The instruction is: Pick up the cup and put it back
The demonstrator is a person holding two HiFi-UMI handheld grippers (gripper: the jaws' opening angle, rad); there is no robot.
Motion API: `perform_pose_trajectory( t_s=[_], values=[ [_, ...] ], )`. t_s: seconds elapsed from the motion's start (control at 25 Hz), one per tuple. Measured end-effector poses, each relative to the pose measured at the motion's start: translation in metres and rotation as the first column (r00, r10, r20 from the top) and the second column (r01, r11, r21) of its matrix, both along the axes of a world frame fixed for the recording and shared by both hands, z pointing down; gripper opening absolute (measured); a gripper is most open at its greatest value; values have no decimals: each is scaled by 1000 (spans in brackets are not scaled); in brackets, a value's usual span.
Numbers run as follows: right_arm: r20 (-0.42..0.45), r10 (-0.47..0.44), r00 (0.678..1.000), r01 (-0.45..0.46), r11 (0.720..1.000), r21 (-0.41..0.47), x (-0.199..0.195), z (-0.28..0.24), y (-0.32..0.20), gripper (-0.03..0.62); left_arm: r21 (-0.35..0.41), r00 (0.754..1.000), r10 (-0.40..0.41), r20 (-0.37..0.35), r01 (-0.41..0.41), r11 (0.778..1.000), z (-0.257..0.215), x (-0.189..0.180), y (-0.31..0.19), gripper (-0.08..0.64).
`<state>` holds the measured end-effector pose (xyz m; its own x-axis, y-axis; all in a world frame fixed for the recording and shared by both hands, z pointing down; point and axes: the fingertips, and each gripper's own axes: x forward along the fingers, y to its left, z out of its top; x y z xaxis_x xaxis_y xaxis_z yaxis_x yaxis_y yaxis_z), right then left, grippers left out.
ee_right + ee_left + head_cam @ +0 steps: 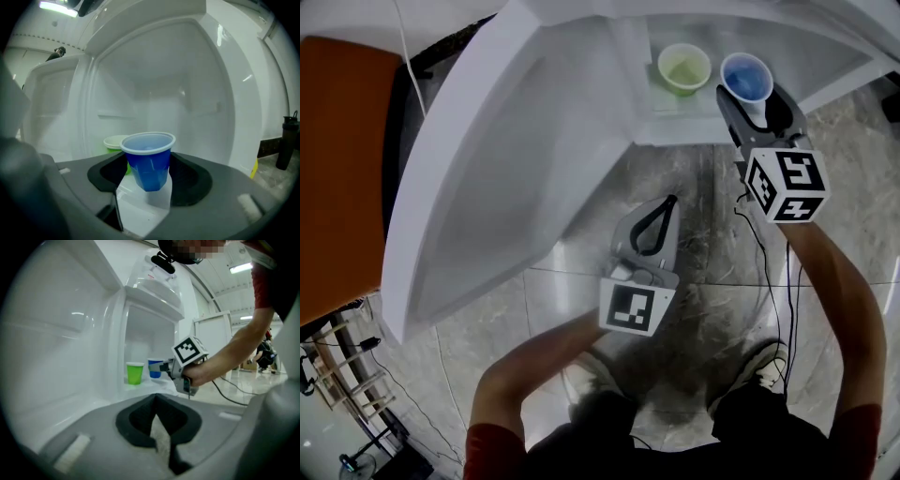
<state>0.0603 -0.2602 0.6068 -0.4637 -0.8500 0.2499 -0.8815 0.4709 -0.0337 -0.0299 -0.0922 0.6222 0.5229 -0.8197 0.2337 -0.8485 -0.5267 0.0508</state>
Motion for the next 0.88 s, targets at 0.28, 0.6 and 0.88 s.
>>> perform_pose_trajectory(
  t_s=[0.28,0.6,0.88],
  values=[
    [15,54,998,-53,998,-31,0,12,-21,278,-33,999,-31,-24,30,999,3,-4,1,0],
    [9,83,997,-82,995,-57,1,26,-27,279,-36,999,-38,-21,37,999,5,-5,1,0],
    [-31,30,999,-32,998,-60,-1,33,-22,299,-50,999,-32,-25,31,998,10,-3,6,0]
  ],
)
